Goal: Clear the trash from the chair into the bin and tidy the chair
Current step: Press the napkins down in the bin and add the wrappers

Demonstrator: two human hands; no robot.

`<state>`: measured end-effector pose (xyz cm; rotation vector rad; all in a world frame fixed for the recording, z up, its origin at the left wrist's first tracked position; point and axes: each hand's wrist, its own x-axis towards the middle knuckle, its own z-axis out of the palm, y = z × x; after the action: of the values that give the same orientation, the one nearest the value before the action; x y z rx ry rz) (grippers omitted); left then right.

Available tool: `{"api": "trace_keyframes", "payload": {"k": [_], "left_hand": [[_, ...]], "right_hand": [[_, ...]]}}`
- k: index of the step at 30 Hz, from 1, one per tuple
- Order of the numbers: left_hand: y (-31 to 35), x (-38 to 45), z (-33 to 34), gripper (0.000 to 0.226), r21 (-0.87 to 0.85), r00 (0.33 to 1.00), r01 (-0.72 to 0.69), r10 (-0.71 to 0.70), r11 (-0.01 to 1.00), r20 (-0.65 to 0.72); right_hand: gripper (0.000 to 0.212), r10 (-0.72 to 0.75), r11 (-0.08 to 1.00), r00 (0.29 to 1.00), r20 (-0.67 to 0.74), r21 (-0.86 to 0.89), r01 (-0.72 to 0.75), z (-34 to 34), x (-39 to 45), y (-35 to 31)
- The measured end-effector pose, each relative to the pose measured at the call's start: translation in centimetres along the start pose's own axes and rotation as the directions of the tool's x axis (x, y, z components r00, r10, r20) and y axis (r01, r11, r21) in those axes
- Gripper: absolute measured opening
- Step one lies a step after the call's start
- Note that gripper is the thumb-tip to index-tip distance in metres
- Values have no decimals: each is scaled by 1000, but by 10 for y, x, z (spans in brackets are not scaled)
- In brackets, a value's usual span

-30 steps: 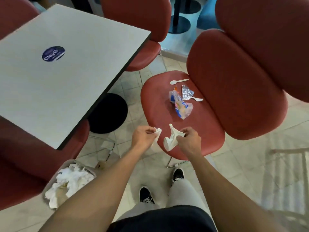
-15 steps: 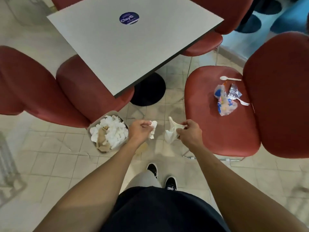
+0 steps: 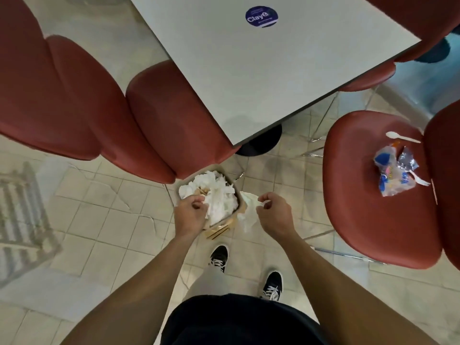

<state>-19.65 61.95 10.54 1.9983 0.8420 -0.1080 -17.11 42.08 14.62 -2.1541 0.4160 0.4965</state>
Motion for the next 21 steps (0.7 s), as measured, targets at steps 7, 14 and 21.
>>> {"api": "trace_keyframes", "payload": {"k": [7,14,21], "left_hand": [[-37,60,-14,17,112,999,-14,10,994,35],[-74,75,12,25,193,983,-76,40,978,182],[-80,64,6,22,118,985,-115,97,986,145]], "right_hand": [[34,-250,862,958,138,-419,285,77,49,-63],[39,-333,593,885,324,-658,464,142,81,-69],[65,-232,715,887,400,-548,434,159,78,-39]]}}
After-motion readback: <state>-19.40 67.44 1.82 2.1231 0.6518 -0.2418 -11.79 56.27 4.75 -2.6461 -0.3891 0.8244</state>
